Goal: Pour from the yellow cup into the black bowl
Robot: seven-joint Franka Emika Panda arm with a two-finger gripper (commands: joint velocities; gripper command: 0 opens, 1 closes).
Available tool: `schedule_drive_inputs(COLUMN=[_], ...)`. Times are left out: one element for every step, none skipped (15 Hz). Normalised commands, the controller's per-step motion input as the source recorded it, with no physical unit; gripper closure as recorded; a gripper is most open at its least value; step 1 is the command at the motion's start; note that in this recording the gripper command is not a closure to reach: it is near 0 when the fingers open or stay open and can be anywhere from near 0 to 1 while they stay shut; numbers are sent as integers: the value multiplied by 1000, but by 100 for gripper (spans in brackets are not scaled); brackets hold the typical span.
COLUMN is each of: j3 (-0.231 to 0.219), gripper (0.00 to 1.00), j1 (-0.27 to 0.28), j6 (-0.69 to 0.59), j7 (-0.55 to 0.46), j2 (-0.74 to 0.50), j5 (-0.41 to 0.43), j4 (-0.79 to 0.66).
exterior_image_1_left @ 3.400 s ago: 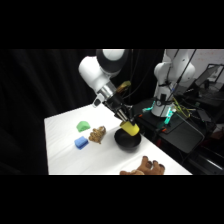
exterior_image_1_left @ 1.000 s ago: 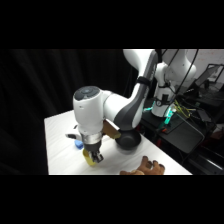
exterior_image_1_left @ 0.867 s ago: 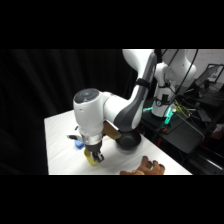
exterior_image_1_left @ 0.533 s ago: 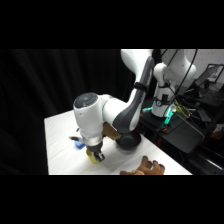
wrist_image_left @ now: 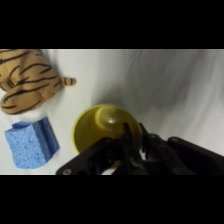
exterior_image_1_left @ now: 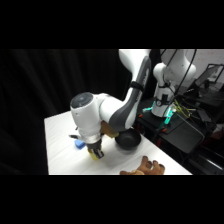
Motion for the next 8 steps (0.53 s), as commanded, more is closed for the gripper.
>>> schedule_drive_inputs(j3=[2,2,4,14,22,39,37,46], gripper=[0,0,0,0,0,0,0,0], j1=[-18,-21,-24,-32,-36,-45,-36,-36], j6=[-155,-154,-156,-171,-175,-195,-211,-236], j7=[-2,-5,-10,-29,-43,-83,-85,-101], j2=[-11,-10,-14,-50,-102,-164,-227,-304], j5=[51,52,55,65,68,74,62,60], j4=[115,117,117,94,56,21,-16,-58])
